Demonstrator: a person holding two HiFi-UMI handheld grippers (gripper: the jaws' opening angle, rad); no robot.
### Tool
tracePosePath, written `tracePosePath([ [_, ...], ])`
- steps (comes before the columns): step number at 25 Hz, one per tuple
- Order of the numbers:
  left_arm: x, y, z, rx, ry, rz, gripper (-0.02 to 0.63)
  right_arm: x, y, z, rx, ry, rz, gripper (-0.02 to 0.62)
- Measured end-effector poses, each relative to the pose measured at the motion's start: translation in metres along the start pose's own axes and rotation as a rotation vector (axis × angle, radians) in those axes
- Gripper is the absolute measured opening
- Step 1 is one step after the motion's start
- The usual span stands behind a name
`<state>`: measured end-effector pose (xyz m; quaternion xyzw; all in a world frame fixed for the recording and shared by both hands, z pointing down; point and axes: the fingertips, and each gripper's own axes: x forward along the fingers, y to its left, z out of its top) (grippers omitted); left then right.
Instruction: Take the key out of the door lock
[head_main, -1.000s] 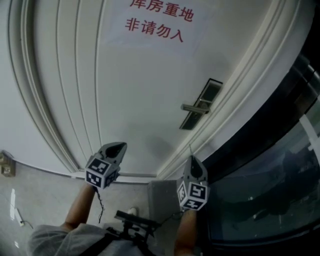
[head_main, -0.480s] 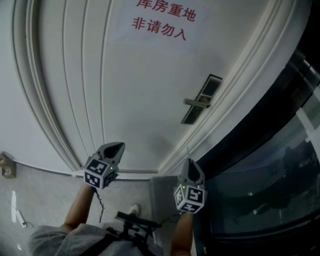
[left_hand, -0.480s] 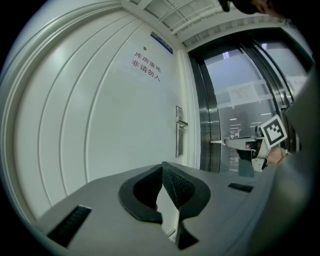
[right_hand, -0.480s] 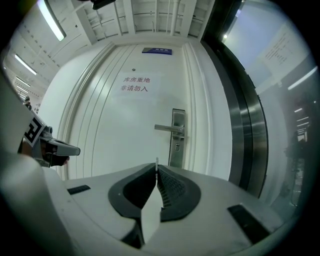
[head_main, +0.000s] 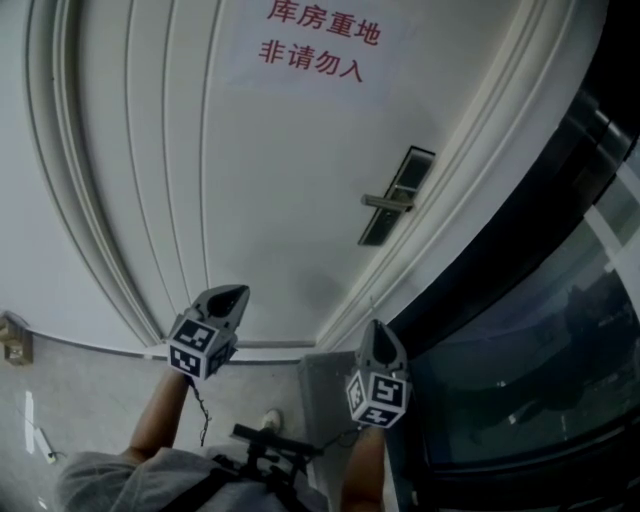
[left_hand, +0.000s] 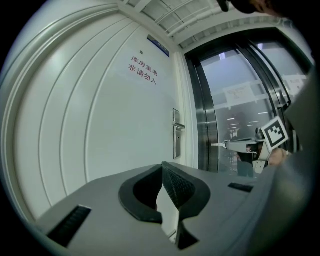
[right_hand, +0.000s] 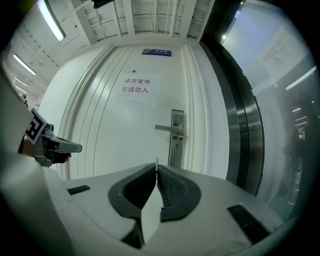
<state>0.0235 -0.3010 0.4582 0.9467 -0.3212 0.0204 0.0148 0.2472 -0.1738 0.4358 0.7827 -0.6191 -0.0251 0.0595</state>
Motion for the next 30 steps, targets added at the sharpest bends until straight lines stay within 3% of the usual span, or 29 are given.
tracePosePath([
  [30,-0.0027,-0.009,0.0011,0.009,-0.002,0.005,0.005,-0.0046,-0.0028,-0.0071,-0.009,0.008,0.012,0.02],
])
